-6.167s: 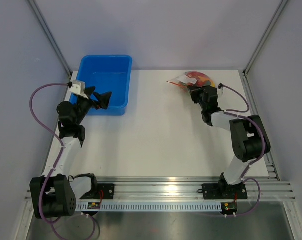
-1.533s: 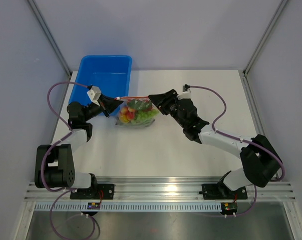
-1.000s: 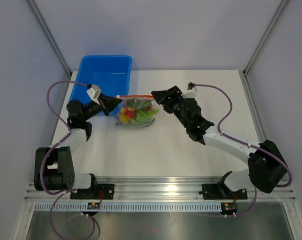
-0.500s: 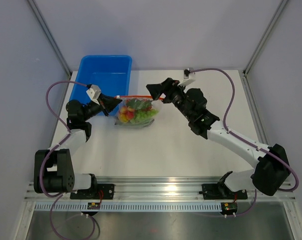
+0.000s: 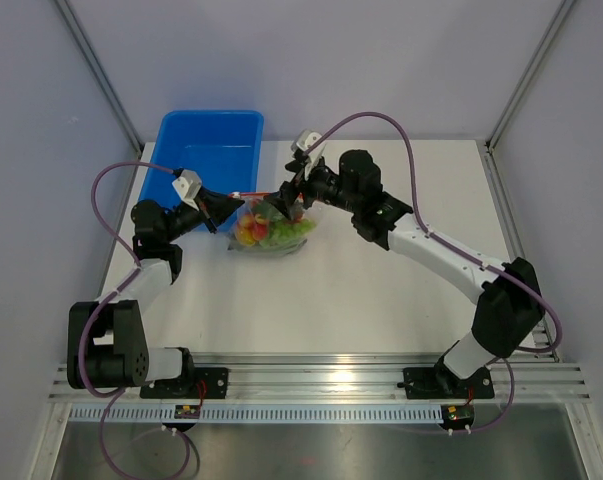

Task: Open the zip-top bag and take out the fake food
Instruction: Pick up the zipper food storage bag at the corner of the board, then unzip the zipper food storage bag at the center of the board.

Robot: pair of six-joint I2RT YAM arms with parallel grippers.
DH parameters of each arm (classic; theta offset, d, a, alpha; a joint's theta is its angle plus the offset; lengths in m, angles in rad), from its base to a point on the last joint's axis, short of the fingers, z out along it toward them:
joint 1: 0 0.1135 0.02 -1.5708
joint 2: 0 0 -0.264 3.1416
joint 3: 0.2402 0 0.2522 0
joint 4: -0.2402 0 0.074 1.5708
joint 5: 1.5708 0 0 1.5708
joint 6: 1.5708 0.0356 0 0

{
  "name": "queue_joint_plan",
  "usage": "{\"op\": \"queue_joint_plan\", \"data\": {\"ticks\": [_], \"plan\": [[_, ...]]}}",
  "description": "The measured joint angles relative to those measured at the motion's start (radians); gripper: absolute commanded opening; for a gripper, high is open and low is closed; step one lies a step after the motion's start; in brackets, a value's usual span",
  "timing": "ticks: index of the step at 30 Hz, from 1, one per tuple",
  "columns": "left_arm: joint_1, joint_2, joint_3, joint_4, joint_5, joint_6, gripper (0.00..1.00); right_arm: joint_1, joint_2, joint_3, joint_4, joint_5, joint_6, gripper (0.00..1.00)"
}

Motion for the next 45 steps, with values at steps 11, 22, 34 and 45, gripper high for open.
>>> {"op": "queue_joint_plan", "data": {"ticks": [11,22,34,45], "plan": [[-0.001,-0.007,0.030,-0.089,-0.003,0.001,0.00,0.000,0.170,0.208,-0.165,-0.214,-0.307,0.67],[-0.019,-0.007,0.034,-0.099,-0.001,0.025,0.00,0.000,0.240,0.288,-0.218,-0.354,-0.429,0.56],[-0.061,-0.008,0.061,-0.174,0.003,0.100,0.00,0.001,0.257,0.300,-0.213,-0.401,-0.441,0.49],[-0.076,-0.013,0.066,-0.231,0.003,0.151,0.00,0.023,0.290,0.314,-0.212,-0.396,-0.445,0.45]]}}
